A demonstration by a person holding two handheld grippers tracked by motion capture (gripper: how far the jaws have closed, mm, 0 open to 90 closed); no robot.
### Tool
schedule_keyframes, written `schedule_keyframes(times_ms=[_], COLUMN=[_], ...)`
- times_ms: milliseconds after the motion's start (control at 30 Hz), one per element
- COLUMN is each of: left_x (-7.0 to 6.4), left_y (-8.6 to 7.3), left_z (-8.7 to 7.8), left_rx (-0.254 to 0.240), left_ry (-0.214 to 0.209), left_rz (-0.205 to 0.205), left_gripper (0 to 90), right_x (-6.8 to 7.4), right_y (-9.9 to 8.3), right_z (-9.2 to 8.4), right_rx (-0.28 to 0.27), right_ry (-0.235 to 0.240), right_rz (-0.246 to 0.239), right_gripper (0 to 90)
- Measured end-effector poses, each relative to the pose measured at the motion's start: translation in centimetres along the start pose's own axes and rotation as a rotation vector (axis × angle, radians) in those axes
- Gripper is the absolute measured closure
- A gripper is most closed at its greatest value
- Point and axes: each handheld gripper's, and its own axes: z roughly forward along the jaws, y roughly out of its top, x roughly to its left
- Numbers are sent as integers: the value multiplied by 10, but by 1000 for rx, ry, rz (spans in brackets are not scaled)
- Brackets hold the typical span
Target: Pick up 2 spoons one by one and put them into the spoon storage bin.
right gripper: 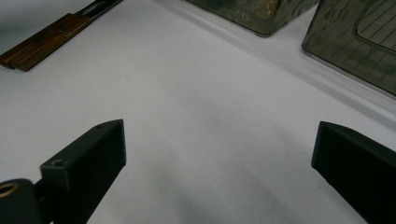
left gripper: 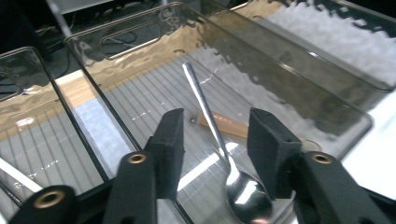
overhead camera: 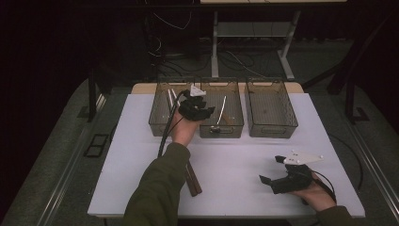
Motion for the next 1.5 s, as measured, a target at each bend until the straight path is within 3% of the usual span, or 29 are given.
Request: schedule_keyframes(times_ms=[167,267,533,833,967,1167,1333,1500], left_x=[0,-4,-8,-14,-17,-23,-25,-30], left_y=[-3,-5,-14,-43,-64,-101,-126,-139], left_z=[-11,-17,-38,-63,-75,-92,-102,-108], left_rx=[-15,-36,-46,-49,-34,17,64,94], left_ry=[-36,-53,-94,-136,-147,-156,-179,-189], left_rz=[20,-2,37,35,40,65,43,46], left_gripper=[455,424,361,342,436,682,827,891], right_x=[0,0,-1,-1,-1,-1,-1,-1], right_y=[0,0,0,-1,-1,-1,-1,-1], right_z=[1,3,3,4,4,5,5,5], right_rx=[3,6,11,12,16,16,15,15], right_ry=[-1,-1,-4,-5,-8,-11,-17,-20], right_rz=[-5,-4,-1,0,8,4,5,0], right_gripper=[32,32,32,32,32,32,32,32])
